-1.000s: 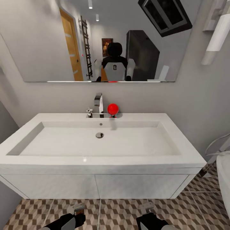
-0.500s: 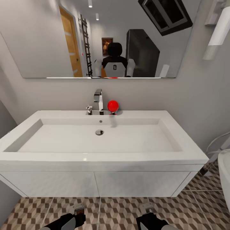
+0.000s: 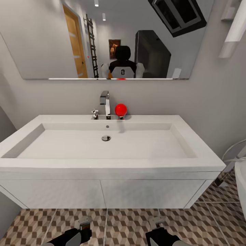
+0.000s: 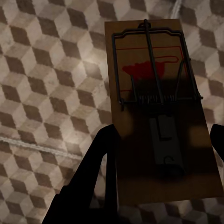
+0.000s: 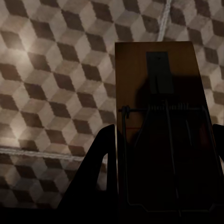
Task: Take the four mousetraps from the cabinet in the bathroom and place them on the bathroom floor. Make sure all four end up on the same floor surface, and ensure that at least two of them are either under or directly next to the same bathroom sink.
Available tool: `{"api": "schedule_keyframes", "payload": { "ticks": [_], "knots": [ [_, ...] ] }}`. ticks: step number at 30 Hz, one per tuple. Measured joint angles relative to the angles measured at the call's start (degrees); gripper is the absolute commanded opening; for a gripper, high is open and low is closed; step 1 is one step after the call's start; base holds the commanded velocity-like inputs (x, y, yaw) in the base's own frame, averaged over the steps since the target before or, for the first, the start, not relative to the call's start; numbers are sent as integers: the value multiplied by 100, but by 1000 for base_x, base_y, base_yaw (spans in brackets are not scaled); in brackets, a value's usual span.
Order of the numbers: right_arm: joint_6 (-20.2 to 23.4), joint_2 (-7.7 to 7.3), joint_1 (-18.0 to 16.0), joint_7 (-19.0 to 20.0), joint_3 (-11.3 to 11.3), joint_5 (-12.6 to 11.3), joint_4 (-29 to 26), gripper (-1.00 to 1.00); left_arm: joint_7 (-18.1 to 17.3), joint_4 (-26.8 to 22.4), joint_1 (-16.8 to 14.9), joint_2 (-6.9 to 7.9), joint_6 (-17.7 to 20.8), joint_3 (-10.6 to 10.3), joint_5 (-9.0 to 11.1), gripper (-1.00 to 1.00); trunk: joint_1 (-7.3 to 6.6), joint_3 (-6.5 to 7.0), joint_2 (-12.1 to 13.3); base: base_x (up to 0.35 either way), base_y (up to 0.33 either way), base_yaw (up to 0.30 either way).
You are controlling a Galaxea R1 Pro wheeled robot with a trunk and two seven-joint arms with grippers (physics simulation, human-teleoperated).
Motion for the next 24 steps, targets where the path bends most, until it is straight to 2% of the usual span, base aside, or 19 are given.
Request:
{"api": "schedule_keyframes", "payload": {
  "ticks": [24],
  "knots": [
    [13, -9, 0, 6, 5, 7, -4, -100, 0, -10, 0, -2, -7, 0, -2, -100, 527, -431, -963, 0, 0, 0]
  ]
}}
